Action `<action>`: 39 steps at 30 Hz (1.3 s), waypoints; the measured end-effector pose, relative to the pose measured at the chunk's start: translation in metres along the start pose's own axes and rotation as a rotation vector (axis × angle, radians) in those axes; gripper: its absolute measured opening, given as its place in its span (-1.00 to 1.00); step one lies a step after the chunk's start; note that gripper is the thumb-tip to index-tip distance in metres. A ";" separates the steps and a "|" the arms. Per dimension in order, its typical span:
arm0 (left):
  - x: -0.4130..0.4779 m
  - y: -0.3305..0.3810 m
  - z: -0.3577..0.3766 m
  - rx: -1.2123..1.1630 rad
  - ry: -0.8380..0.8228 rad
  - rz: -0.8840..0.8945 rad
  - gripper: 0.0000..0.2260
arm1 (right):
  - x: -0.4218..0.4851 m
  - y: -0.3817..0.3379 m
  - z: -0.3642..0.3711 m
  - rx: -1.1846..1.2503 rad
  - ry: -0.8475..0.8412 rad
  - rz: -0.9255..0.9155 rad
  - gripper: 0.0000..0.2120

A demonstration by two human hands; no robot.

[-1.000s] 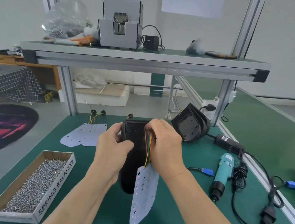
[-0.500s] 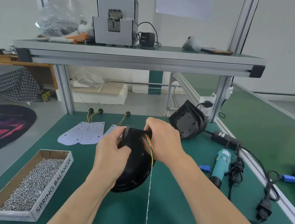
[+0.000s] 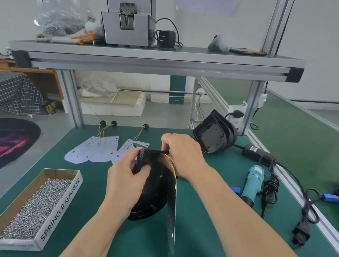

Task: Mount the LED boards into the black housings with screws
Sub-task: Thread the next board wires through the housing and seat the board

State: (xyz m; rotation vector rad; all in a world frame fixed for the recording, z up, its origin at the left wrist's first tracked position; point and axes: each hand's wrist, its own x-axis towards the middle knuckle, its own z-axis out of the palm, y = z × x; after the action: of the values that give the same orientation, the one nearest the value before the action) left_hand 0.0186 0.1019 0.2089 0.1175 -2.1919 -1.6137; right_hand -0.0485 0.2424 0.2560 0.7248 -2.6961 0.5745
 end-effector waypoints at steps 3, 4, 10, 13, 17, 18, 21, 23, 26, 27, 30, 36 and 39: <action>0.004 -0.003 0.002 0.057 0.051 0.041 -0.71 | 0.003 -0.001 0.002 0.072 -0.073 0.005 -0.85; 0.003 -0.004 0.004 0.071 0.057 0.039 -0.69 | 0.005 0.002 -0.001 0.130 -0.149 0.016 -0.86; 0.006 -0.016 -0.005 -0.100 0.101 -0.109 -0.66 | -0.016 0.028 -0.008 0.520 -0.041 0.060 -0.67; 0.006 -0.019 -0.009 -0.178 0.088 -0.108 -0.66 | -0.038 0.026 -0.002 0.532 0.002 0.010 -0.57; 0.007 -0.017 -0.008 -0.305 0.068 -0.120 -0.57 | -0.053 0.018 0.007 0.490 -0.349 -0.059 -0.47; 0.008 -0.018 -0.008 -0.325 0.072 -0.134 -0.57 | -0.054 0.018 0.008 0.482 -0.362 -0.073 -0.50; 0.010 -0.019 -0.010 -0.352 0.035 -0.158 -0.69 | -0.053 0.019 0.007 0.452 -0.286 -0.083 -0.71; 0.012 -0.020 -0.012 -0.315 0.013 -0.150 -0.80 | -0.049 0.020 0.002 0.459 -0.238 -0.064 -0.85; 0.014 -0.017 -0.019 -0.274 -0.016 -0.137 -0.87 | -0.042 0.019 -0.006 0.505 -0.186 -0.090 -0.94; 0.014 -0.015 -0.021 -0.279 -0.042 -0.145 -0.77 | -0.039 0.017 -0.008 0.510 -0.162 -0.095 -0.94; 0.014 -0.007 -0.025 -0.307 -0.130 -0.156 -0.57 | -0.034 0.011 -0.010 0.563 -0.031 -0.062 -0.93; 0.011 0.001 -0.027 -0.388 -0.131 -0.157 -0.64 | -0.037 -0.003 0.003 0.387 0.106 -0.170 -0.91; 0.005 0.003 -0.024 -0.329 -0.152 -0.124 -0.66 | -0.039 -0.002 0.009 0.252 0.161 -0.177 -0.88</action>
State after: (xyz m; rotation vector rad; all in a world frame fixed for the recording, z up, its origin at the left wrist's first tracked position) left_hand 0.0232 0.0799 0.2192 0.0358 -2.0245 -2.0910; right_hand -0.0163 0.2530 0.2344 0.9271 -2.4081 0.8952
